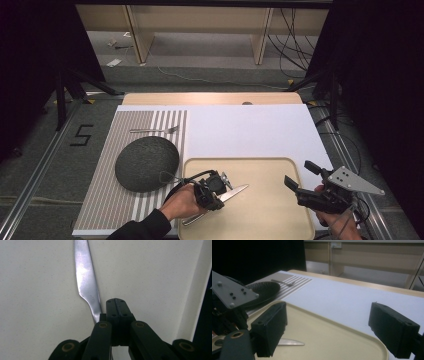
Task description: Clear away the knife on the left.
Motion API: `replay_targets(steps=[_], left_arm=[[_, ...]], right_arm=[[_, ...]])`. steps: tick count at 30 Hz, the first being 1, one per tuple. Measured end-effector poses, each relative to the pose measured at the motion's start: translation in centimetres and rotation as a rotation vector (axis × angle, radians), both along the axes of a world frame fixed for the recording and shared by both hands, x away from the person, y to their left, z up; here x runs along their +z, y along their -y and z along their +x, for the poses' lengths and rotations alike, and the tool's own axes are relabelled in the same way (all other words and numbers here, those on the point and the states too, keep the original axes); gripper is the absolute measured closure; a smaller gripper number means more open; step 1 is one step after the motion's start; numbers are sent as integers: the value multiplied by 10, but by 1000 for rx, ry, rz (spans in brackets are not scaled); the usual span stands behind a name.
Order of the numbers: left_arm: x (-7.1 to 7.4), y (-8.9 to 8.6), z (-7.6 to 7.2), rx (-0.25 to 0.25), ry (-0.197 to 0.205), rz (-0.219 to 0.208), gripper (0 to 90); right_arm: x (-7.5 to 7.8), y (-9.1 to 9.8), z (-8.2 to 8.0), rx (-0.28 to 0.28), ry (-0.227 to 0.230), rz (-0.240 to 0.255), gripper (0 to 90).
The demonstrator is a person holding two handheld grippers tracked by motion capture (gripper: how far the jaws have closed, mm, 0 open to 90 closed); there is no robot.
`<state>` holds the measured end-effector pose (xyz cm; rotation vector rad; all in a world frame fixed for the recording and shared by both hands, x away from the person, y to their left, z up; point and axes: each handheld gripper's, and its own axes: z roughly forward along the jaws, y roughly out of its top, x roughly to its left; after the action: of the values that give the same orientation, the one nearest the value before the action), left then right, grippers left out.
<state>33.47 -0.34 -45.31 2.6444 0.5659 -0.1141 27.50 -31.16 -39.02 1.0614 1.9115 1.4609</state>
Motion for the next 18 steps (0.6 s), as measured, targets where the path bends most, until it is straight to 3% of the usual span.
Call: replay_targets(steps=[11,18], left_arm=[[-5,4,6,30,0,-1,897],[-7,6,10,67,41,9,896]], right_arm=[[0,0,0,0,-2,0,164],[0,0,0,0,0,-1,164]])
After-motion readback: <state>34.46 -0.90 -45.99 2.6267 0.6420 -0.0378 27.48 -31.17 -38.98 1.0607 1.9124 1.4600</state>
